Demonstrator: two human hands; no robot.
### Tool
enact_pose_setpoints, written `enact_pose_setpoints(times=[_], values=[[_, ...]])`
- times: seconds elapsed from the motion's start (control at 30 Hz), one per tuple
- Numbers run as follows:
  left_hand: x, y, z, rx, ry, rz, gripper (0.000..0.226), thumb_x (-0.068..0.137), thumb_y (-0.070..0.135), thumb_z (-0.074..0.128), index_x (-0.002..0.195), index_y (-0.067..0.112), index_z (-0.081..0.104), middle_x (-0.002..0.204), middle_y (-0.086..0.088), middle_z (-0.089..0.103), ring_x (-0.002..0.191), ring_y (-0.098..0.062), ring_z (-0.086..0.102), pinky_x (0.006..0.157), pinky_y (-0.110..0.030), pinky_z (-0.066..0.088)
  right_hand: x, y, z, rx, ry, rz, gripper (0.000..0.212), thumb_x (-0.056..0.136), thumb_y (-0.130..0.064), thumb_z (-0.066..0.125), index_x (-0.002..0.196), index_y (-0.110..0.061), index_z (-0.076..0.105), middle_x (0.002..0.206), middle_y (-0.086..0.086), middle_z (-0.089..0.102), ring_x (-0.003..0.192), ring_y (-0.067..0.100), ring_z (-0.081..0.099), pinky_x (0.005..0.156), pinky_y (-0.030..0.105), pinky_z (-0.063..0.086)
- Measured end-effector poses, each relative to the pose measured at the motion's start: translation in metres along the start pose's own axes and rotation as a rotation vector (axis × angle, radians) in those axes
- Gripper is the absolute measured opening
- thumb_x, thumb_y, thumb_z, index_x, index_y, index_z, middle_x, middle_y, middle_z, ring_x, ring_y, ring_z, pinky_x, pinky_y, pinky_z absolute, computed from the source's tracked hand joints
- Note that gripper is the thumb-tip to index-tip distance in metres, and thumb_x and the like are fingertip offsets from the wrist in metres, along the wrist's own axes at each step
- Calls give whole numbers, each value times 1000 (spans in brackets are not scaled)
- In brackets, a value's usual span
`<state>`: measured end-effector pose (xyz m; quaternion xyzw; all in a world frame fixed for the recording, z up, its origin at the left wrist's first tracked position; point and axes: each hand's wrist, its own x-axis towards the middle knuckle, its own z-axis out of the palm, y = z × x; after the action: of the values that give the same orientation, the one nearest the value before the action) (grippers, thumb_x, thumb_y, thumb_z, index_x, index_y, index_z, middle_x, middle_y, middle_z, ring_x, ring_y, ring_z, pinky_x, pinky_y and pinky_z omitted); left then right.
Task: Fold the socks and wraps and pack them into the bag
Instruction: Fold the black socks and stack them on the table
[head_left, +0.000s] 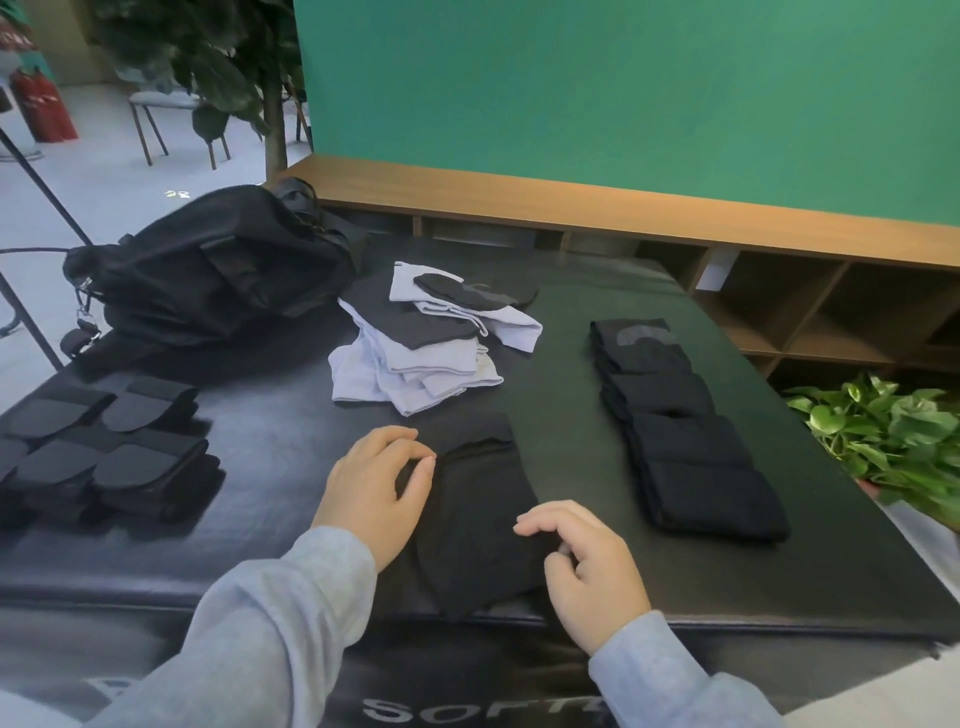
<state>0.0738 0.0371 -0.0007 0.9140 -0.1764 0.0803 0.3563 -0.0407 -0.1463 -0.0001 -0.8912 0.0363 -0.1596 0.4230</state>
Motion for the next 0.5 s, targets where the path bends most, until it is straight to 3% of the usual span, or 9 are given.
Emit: enact_pose_setpoints(times=[0.13,0.27,0.37,0.5], values=[[-10,4,-3,41,-69,70,22,90,44,47,102,34,63,124,20,49,122,-4,39,106,-28,28,1,1,0,-9,-2,-22,64,75,18,43,84,-44,55,111,-35,51,95,-3,54,80,3,37],[-18,5,-1,115,-106,216,58,77,63,26,109,33,64,126,20,48,129,-3,34,106,-27,23,3,2,1,-6,19,-62,58,85,12,47,93,-45,54,116,-36,49,110,-10,49,90,3,34],[-26,3,0,160,-130,294,55,79,63,32,114,32,62,128,18,48,130,-4,26,106,-31,26,4,2,0,-36,-8,-92,56,87,7,52,101,-46,52,125,-37,42,116,-12,44,94,4,32],[-39,-4,1,223,-119,439,51,84,66,36,111,31,63,119,16,52,120,-9,37,98,-30,37,6,4,1,-84,-74,-88,48,85,4,58,106,-39,57,117,-39,47,113,-25,35,93,-2,26]])
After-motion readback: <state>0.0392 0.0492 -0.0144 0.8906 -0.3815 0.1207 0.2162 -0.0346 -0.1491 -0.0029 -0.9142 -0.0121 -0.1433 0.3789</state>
